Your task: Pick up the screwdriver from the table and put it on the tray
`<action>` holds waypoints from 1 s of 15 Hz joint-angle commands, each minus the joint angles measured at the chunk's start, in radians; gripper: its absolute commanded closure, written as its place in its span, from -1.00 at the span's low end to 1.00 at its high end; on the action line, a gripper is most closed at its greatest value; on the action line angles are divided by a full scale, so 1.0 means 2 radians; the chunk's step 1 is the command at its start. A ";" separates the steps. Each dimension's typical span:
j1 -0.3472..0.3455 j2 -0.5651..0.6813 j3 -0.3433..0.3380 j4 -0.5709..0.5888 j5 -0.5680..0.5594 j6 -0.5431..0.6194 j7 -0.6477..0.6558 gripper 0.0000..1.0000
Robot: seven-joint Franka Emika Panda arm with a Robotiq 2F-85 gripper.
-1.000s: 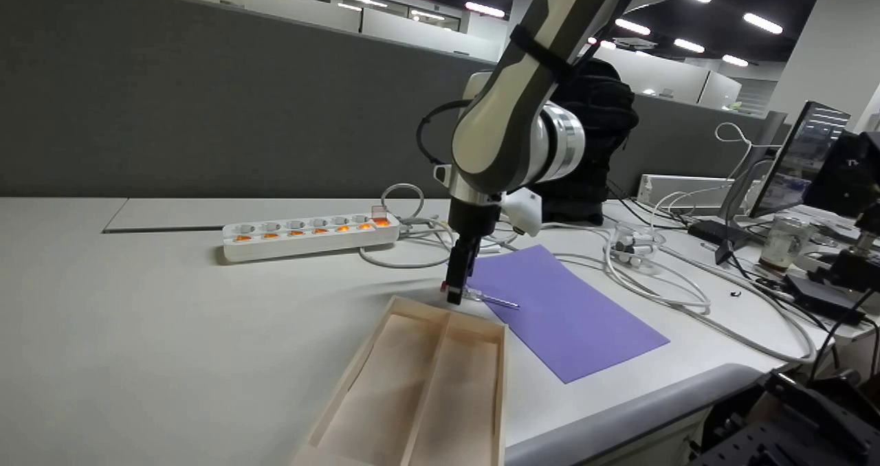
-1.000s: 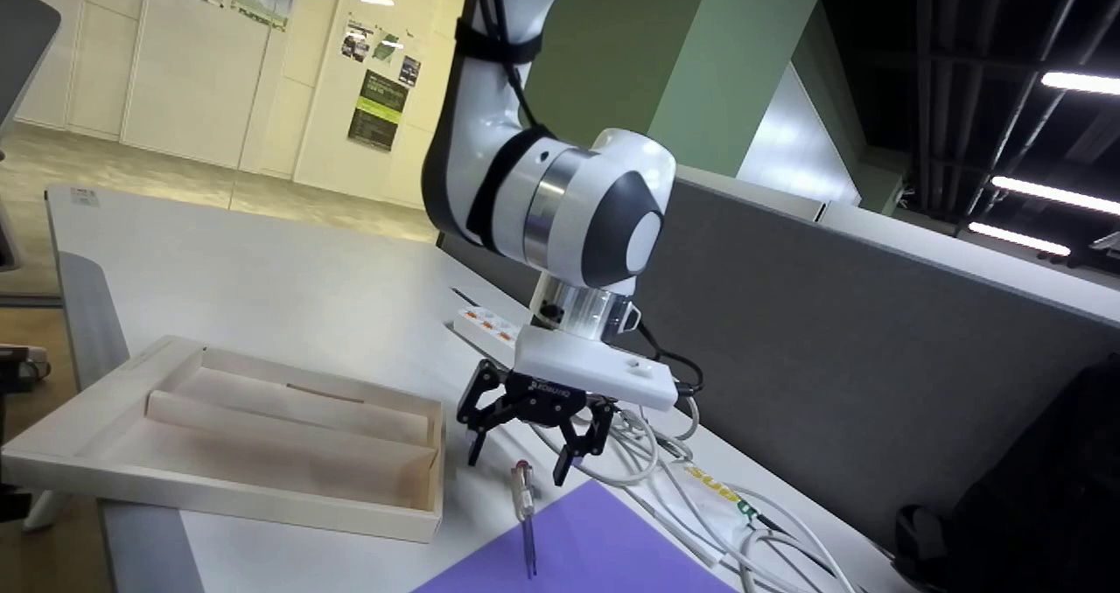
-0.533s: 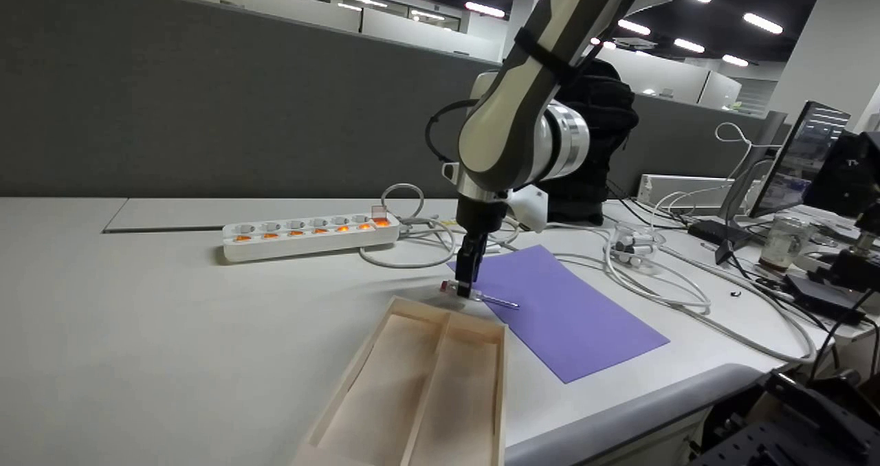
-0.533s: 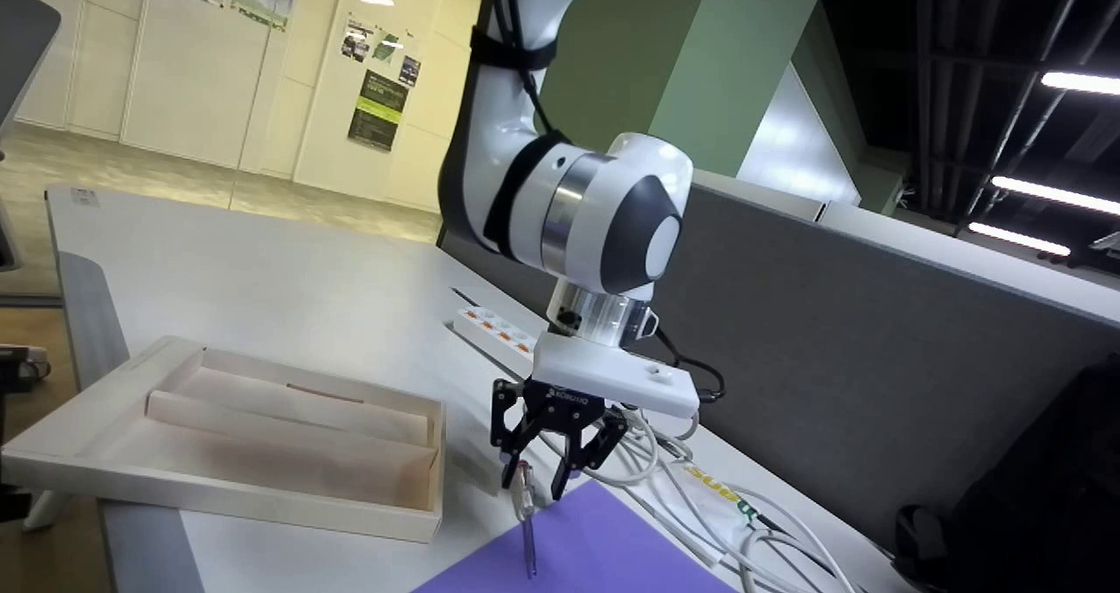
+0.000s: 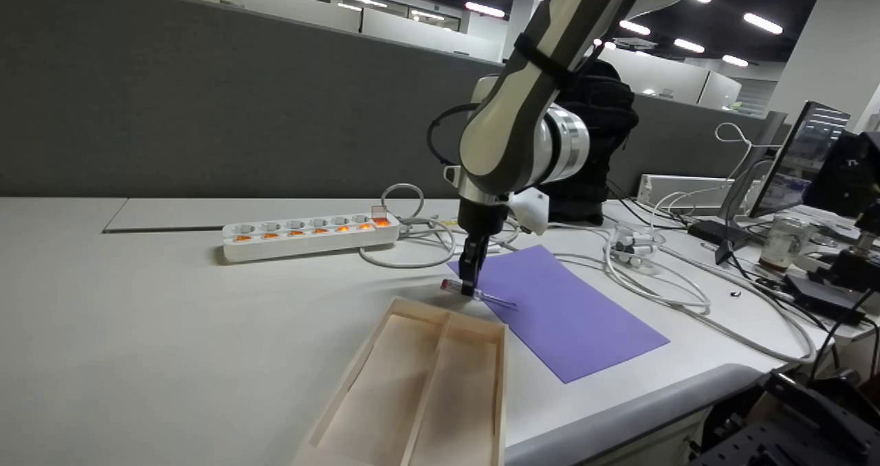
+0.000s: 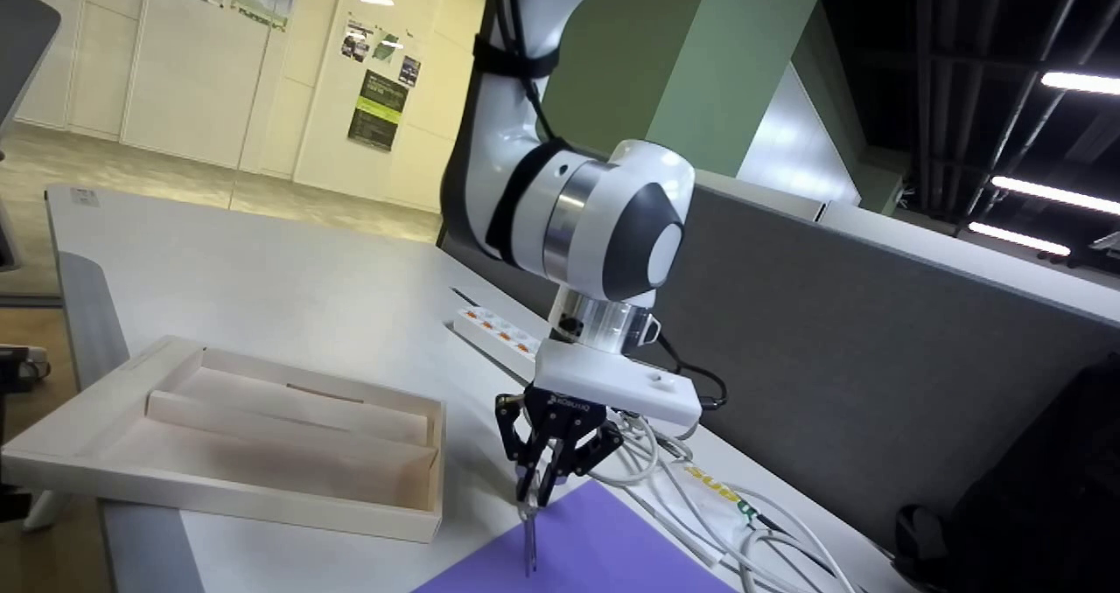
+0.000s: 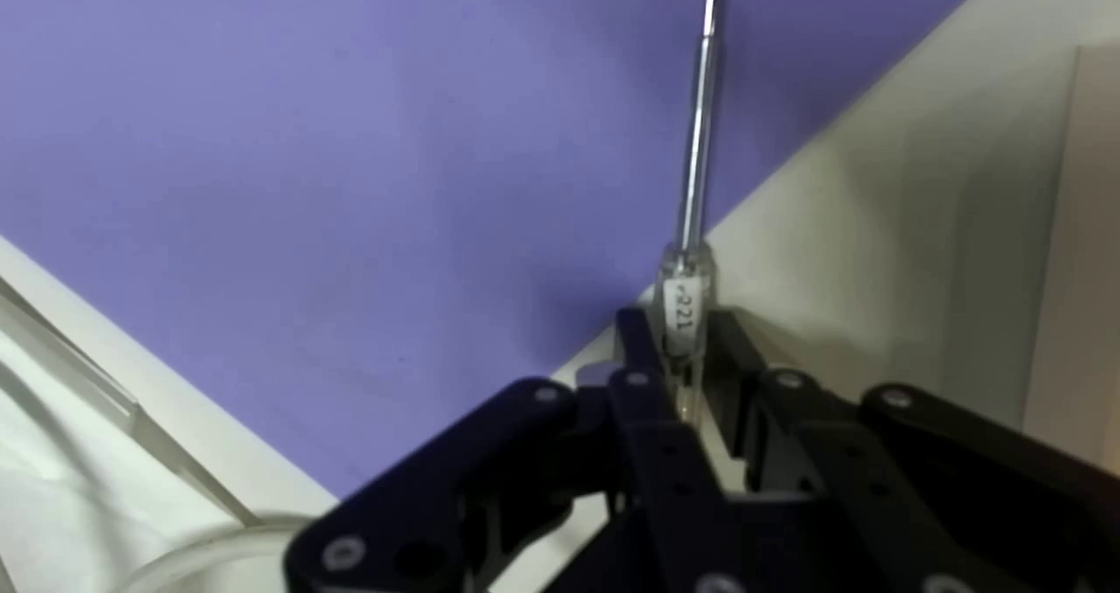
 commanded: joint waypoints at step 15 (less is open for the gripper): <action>0.105 -0.134 0.006 -0.093 -0.141 0.006 -0.042 0.90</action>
